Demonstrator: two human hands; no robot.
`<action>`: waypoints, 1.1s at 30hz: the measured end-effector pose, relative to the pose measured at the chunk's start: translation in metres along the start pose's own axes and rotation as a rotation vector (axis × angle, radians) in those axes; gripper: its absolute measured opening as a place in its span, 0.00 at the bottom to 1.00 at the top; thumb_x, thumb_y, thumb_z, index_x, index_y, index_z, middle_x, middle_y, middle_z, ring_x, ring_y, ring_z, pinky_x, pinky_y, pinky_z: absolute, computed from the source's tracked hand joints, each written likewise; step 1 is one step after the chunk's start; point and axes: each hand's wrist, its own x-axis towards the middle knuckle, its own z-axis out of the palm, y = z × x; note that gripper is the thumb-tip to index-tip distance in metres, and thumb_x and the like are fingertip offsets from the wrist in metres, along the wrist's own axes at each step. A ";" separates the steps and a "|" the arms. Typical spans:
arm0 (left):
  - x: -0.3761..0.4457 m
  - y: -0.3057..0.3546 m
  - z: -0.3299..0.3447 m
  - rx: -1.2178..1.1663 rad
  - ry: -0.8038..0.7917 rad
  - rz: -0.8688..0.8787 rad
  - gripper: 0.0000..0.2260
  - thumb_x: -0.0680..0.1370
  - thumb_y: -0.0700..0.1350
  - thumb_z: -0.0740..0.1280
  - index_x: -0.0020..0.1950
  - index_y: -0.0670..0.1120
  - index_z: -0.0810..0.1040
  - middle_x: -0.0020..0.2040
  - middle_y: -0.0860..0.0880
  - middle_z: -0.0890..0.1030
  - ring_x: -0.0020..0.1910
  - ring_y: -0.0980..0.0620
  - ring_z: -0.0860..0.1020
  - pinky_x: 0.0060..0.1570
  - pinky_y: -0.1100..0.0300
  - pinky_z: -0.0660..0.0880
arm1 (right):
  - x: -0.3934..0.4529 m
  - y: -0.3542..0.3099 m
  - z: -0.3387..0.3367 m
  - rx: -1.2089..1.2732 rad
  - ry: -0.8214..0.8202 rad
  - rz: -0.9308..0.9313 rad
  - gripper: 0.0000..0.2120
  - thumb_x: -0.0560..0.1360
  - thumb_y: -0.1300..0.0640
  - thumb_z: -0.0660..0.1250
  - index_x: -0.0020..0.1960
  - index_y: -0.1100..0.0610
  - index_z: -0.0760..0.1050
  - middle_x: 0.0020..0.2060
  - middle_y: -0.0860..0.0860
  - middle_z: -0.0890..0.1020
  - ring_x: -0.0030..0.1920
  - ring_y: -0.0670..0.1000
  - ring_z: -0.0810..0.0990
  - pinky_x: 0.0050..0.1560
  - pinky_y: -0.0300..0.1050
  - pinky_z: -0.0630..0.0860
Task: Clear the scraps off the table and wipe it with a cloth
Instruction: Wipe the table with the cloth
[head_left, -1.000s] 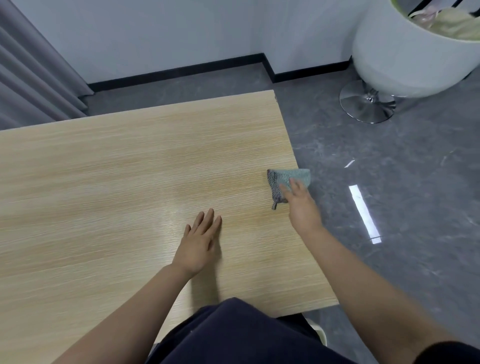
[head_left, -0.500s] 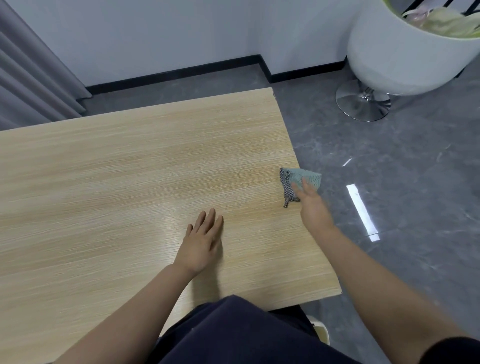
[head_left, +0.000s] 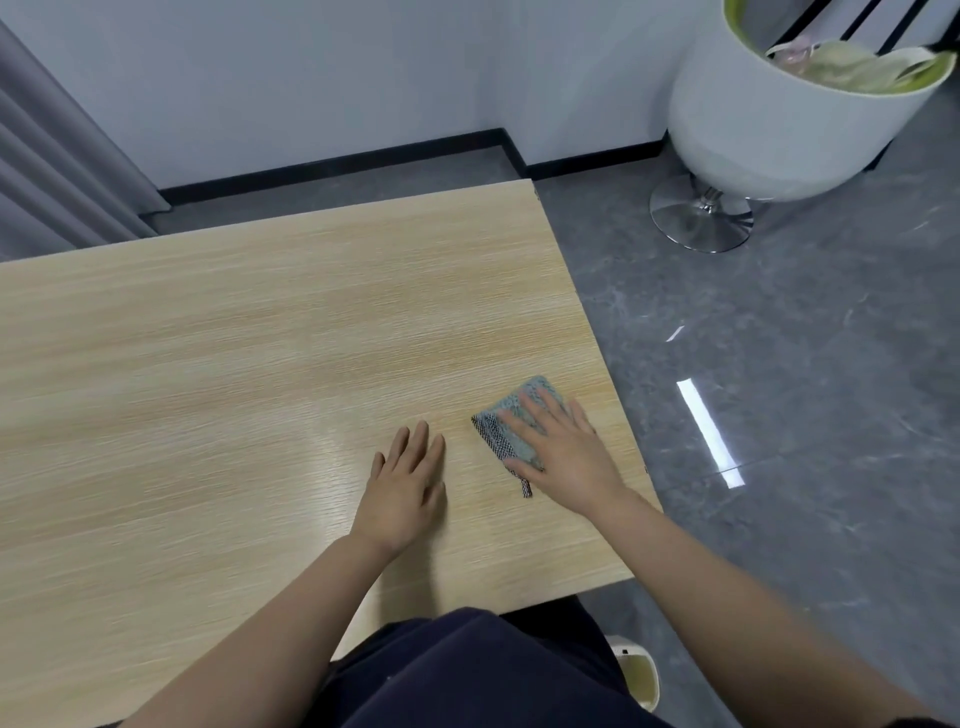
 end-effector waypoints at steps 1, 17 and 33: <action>0.000 0.000 0.001 -0.002 0.002 0.002 0.25 0.82 0.49 0.53 0.78 0.50 0.47 0.78 0.49 0.41 0.76 0.47 0.38 0.73 0.46 0.44 | 0.004 -0.002 0.002 0.015 -0.046 0.016 0.30 0.75 0.34 0.40 0.75 0.41 0.50 0.75 0.46 0.45 0.76 0.50 0.41 0.74 0.53 0.38; -0.002 -0.005 0.002 0.010 -0.014 0.033 0.25 0.83 0.50 0.51 0.78 0.50 0.45 0.77 0.49 0.39 0.76 0.48 0.37 0.73 0.48 0.43 | -0.021 -0.025 0.029 0.057 0.004 0.065 0.24 0.79 0.38 0.38 0.74 0.39 0.41 0.76 0.49 0.42 0.76 0.52 0.37 0.73 0.51 0.33; 0.000 -0.010 0.009 0.040 0.004 0.039 0.40 0.67 0.62 0.32 0.78 0.50 0.45 0.77 0.50 0.39 0.74 0.51 0.34 0.73 0.47 0.43 | -0.050 -0.021 0.035 -0.022 -0.006 -0.014 0.25 0.80 0.40 0.37 0.76 0.44 0.45 0.76 0.56 0.52 0.75 0.56 0.44 0.72 0.53 0.40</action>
